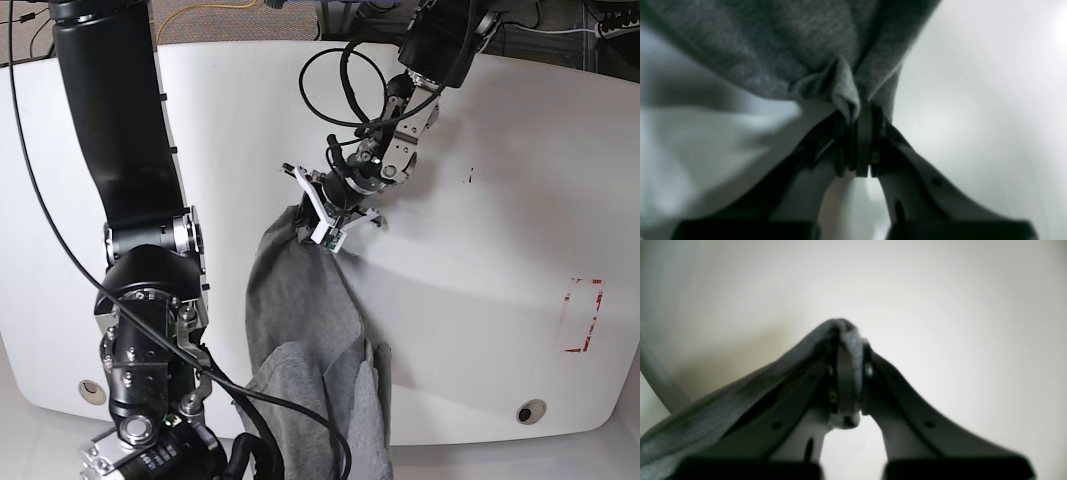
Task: Layout the t-shirt on the table in an organized manner, then fold the t-shirt properly
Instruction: 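Move the left gripper to the hanging shirt edge and grasp it, then stretch the shirt between both grippers, spreading it across the table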
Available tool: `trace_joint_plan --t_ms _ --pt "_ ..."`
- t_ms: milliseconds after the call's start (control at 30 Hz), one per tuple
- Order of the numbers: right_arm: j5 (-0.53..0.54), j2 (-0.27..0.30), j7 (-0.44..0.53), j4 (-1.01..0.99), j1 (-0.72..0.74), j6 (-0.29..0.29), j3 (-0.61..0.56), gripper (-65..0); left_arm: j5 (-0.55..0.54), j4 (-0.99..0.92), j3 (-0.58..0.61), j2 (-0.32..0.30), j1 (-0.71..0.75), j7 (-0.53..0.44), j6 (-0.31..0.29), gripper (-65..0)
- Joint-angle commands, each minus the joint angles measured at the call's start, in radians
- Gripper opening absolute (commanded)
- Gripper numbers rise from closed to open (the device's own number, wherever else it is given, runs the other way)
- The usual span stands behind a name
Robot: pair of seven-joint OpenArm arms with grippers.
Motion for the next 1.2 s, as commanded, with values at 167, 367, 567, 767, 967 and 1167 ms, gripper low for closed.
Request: trace_joint_plan --t_ms 167,367,567,767,967,1167 --pt "-0.008 0.001 0.02 0.016 0.022 -0.015 0.007 -64.8 0.016 0.118 -0.084 -0.022 0.031 0.049 0.021 -65.0" --pt "-0.007 0.021 0.02 0.028 0.007 -0.015 0.027 -64.8 0.014 0.313 -0.133 -0.093 0.074 0.151 0.019 -65.0" --pt "-0.008 0.063 0.02 0.028 -0.016 -0.015 0.029 -64.8 0.014 0.488 -0.245 -0.159 0.139 0.192 0.019 -65.0" --pt "-0.007 0.118 0.02 0.03 -0.047 -0.015 0.055 -64.8 0.014 0.628 -0.389 -0.205 0.178 0.243 -0.043 -65.0" --pt "-0.007 0.152 0.02 0.021 -0.09 -0.015 0.113 -64.8 0.014 0.721 -0.58 -0.228 0.181 0.326 -0.151 -65.0" --pt "-0.007 0.212 0.02 -0.033 -0.124 -0.018 0.147 -64.8 0.019 0.78 -0.742 -0.234 0.114 0.404 -0.241 -65.0"
